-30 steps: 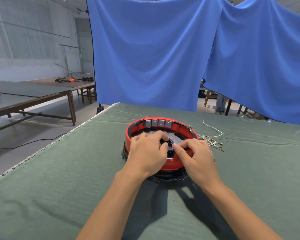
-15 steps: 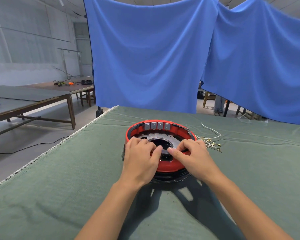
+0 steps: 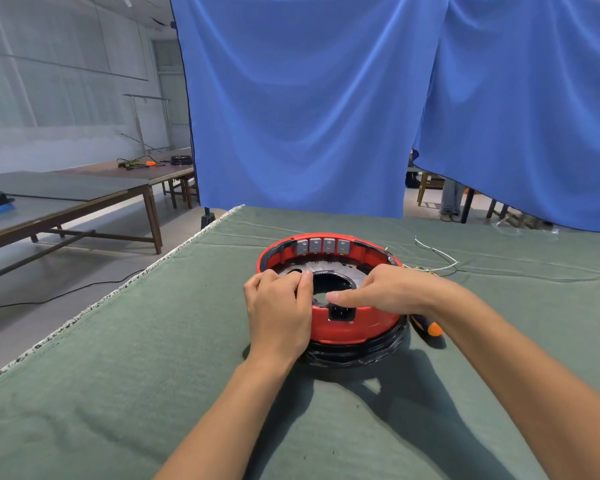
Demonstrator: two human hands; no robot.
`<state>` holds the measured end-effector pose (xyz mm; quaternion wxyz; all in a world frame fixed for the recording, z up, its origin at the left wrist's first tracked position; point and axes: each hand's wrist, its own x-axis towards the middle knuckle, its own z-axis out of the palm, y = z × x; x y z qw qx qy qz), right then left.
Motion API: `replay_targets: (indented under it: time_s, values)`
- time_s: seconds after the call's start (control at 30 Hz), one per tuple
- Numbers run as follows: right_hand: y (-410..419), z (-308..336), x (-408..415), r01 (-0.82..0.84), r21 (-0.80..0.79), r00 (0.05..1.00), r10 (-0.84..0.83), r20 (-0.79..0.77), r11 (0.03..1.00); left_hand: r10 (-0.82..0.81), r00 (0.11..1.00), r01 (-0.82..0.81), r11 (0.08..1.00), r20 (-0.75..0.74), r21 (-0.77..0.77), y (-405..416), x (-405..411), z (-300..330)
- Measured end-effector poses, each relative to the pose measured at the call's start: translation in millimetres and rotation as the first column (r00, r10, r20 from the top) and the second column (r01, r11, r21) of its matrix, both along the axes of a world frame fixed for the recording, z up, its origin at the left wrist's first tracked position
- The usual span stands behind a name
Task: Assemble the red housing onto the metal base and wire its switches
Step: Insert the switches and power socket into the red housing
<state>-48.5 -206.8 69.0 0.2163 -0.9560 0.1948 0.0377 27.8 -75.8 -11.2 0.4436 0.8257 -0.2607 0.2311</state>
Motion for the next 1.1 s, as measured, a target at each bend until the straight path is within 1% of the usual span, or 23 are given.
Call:
replay_targets:
  time_s: [0.07, 0.17, 0.33, 0.37, 0.43, 0.5, 0.57, 0.7, 0.77, 0.83, 0.87, 0.93, 1.0, 1.07, 1.1]
  values:
    - [0.0, 1.8, 2.2, -0.018, -0.028, 0.999, 0.018, -0.028, 0.999, 0.019, 1.000, -0.019, 1.000, 0.015, 0.012, -2.0, 0.8, -1.5]
    - [-0.5, -1.1, 3.9, -0.058, -0.056, 0.998, 0.057, -0.019, 0.997, 0.026, 0.999, -0.025, 1.000, 0.023, -0.002, -3.1, 0.2, -1.9]
    - [0.6, -6.4, 0.8, -0.106, -0.056, 0.994, 0.104, -0.033, 0.993, 0.025, 1.000, -0.025, 1.000, 0.013, -0.001, -2.7, -1.1, -2.2]
    - [-0.7, -6.4, -1.1, -0.118, -0.043, 0.992, 0.115, -0.057, 0.992, 0.022, 1.000, -0.022, 1.000, 0.015, 0.000, -2.1, -0.9, -2.4]
    - [-7.1, -5.3, -5.9, -0.147, 0.068, 0.985, 0.152, -0.082, 0.987, 0.017, 0.999, -0.017, 1.000, 0.028, -0.001, -1.8, -1.6, -2.9]
    - [-11.4, -2.6, -11.4, -0.155, 0.163, 0.984, 0.168, -0.066, 0.974, 0.020, 0.999, -0.020, 1.000, 0.032, 0.004, -1.2, -3.4, -3.7]
    - [-13.1, -0.5, -10.5, -0.136, 0.173, 0.989, 0.144, -0.038, 0.976, 0.022, 1.000, -0.022, 1.000, 0.020, 0.003, -1.2, -4.6, -3.8]
    - [-12.3, -0.7, -3.0, -0.087, 0.139, 0.995, 0.092, -0.028, 0.986, 0.020, 1.000, -0.020, 1.000, -0.004, 0.006, -1.5, -4.1, -2.4]
    - [-12.2, -8.0, -7.4, -0.092, 0.164, 0.995, 0.084, 0.057, 0.982, 0.014, 1.000, -0.014, 1.000, -0.009, -0.007, -0.6, -3.5, -3.2]
    - [-9.6, -25.2, -14.5, -0.118, 0.231, 0.972, 0.065, 0.226, 0.966, 0.000, 1.000, 0.000, 1.000, -0.004, -0.030, 0.1, -5.7, -4.2]
    - [-7.2, -36.6, -18.1, -0.140, 0.248, 0.941, 0.051, 0.333, 0.959, -0.001, 1.000, 0.001, 0.999, 0.013, -0.034, 0.1, -8.0, -4.7]
    - [-4.7, -57.8, -23.5, -0.139, 0.175, 0.846, 0.025, 0.533, 0.975, 0.021, 0.997, -0.020, 1.000, 0.076, -0.017, -0.4, -13.9, -3.7]
    - [-2.9, -70.2, -28.6, -0.088, 0.122, 0.738, -0.018, 0.674, 0.989, 0.028, 0.983, -0.035, 0.999, 0.180, 0.036, -3.5, -21.1, 0.6]
    - [-4.9, -72.8, -30.3, -0.042, 0.149, 0.631, -0.089, 0.770, 0.988, -0.009, 0.962, -0.026, 0.992, 0.273, 0.123, -10.5, -27.5, 7.5]
    - [-8.0, -72.0, -30.1, -0.006, 0.158, 0.587, -0.124, 0.800, 0.987, -0.036, 0.955, -0.019, 0.983, 0.294, 0.184, -16.0, -30.3, 12.3]
